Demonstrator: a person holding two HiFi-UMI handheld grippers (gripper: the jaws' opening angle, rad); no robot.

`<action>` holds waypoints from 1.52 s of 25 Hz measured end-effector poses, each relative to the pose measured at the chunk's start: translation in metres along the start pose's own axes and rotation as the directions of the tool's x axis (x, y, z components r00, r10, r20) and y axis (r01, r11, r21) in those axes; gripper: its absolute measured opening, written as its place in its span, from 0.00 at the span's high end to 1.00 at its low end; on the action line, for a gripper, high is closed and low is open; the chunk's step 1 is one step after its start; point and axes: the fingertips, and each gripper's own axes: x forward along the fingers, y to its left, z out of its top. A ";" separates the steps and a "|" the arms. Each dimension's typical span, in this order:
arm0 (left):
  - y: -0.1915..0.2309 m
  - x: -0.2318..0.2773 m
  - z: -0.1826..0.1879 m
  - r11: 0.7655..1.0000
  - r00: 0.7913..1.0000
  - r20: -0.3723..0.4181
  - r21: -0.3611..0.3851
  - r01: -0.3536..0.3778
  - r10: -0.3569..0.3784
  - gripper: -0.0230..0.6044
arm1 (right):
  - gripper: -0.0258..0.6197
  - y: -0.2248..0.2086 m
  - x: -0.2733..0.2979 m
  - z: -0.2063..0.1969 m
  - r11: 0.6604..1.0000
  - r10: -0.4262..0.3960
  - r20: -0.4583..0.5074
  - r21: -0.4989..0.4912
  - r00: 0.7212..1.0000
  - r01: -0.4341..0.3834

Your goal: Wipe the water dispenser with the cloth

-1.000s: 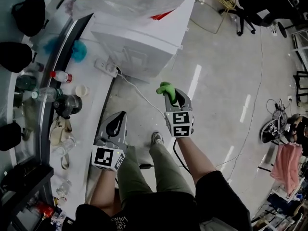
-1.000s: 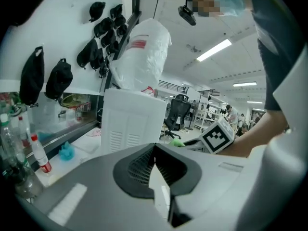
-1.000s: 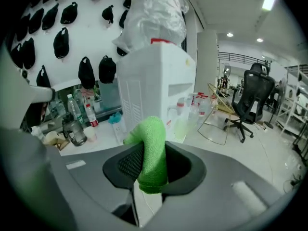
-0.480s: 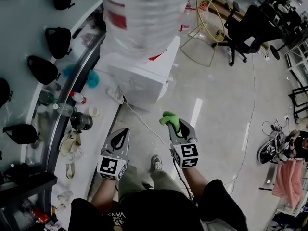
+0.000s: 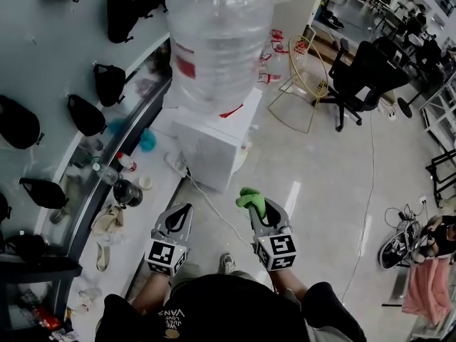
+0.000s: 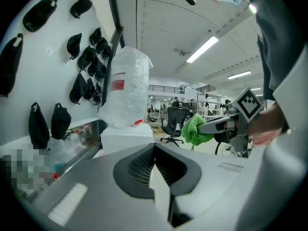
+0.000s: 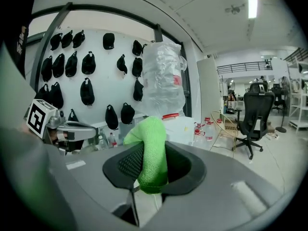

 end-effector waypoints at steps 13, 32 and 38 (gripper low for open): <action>-0.026 -0.016 0.032 0.999 0.998 0.052 0.026 -0.036 0.035 0.96 | 0.78 -0.001 -0.031 0.049 0.999 0.043 0.110 -0.034 0.993 -0.040; -0.034 -0.034 0.033 0.993 0.993 0.056 0.042 -0.108 0.105 0.96 | 0.79 0.015 -0.034 0.039 0.990 0.126 0.083 -0.072 0.988 -0.120; -0.038 -0.030 0.033 0.994 0.994 0.049 0.052 -0.097 0.094 0.96 | 0.79 0.012 -0.033 0.039 0.989 0.136 0.081 -0.074 0.987 -0.130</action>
